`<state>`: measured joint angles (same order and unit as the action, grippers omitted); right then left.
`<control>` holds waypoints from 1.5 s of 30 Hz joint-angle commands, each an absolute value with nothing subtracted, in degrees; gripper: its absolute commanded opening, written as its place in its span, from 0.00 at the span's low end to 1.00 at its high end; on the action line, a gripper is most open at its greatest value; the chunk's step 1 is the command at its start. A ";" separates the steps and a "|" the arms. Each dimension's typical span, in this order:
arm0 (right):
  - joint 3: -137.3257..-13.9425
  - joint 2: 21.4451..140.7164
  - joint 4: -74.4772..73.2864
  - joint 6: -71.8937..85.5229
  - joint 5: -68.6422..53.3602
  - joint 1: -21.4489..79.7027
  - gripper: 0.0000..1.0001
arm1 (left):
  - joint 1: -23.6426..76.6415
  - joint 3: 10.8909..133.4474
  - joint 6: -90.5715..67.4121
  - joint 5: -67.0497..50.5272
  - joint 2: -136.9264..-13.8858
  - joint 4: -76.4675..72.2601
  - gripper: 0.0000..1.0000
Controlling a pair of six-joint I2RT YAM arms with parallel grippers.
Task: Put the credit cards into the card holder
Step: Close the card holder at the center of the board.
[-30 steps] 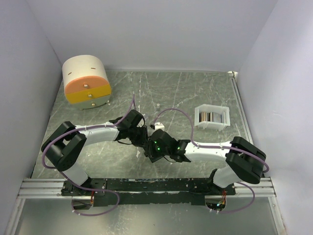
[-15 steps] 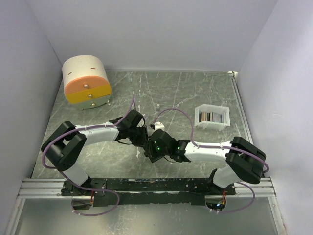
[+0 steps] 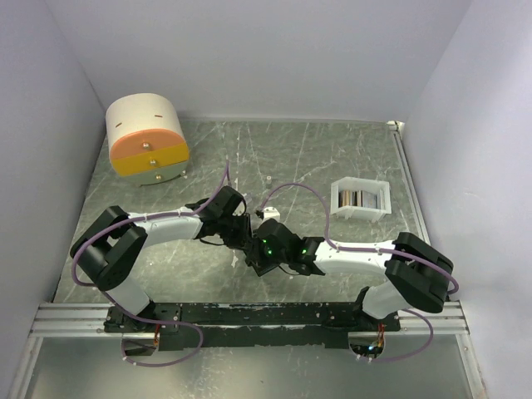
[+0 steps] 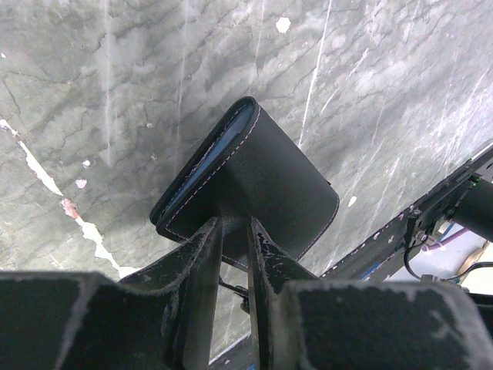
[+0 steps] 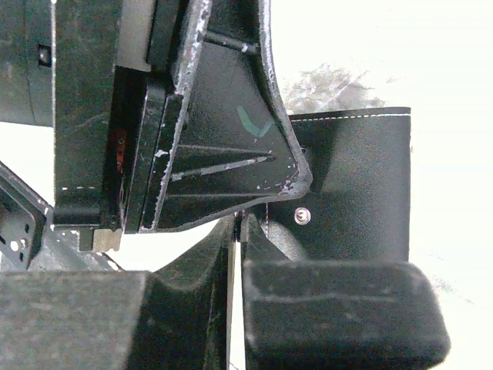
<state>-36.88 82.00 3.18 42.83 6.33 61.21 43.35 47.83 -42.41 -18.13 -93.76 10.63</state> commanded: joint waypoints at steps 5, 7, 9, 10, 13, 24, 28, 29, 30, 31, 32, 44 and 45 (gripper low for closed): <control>-36.94 79.46 3.96 41.92 9.91 61.56 0.00 | 43.77 48.40 -41.75 -16.31 -94.16 10.77 0.31; -36.41 78.72 3.85 41.86 10.26 61.53 0.00 | 43.77 48.76 -41.67 -15.88 -93.62 11.61 0.33; -36.11 77.85 3.37 41.78 10.96 61.55 0.00 | 43.73 49.44 -41.58 -14.92 -92.97 12.94 0.35; -35.92 77.48 3.33 41.69 11.33 61.53 0.00 | 43.67 49.84 -41.56 -14.48 -92.52 13.53 0.36; -35.35 77.25 3.60 41.50 11.89 61.44 0.00 | 43.68 50.95 -41.31 -13.25 -91.21 15.17 0.38; -34.60 78.18 5.09 41.52 11.82 61.11 0.00 | 43.59 52.10 -42.58 -11.45 -88.58 17.70 0.38; -33.57 77.57 5.68 41.74 12.16 60.62 0.00 | 43.42 52.20 -42.37 -10.08 -89.08 19.19 0.31; -33.40 77.53 5.83 41.79 12.13 60.55 0.00 | 43.34 51.96 -42.48 -10.08 -89.30 19.16 0.30; -33.26 77.56 6.00 41.83 12.06 60.40 0.00 | 43.30 51.63 -42.46 -10.04 -89.46 18.95 0.29; -33.05 77.65 6.18 41.91 11.93 60.33 0.00 | 43.22 51.32 -42.50 -10.03 -89.58 18.73 0.28; -33.05 77.69 6.34 42.00 11.76 60.24 0.00 | 43.24 50.98 -42.46 -9.83 -89.88 18.52 0.27; -33.07 79.28 6.43 43.30 11.04 58.66 0.00 | 43.14 49.55 -41.42 -10.03 -93.95 16.48 0.24; -33.16 79.51 6.37 43.40 10.96 58.47 0.00 | 43.10 49.53 -41.33 -10.02 -94.28 16.56 0.24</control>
<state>-33.61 78.70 5.54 42.76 10.22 59.44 43.33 49.95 -42.39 -11.14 -93.17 17.41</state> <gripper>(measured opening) 0.013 0.242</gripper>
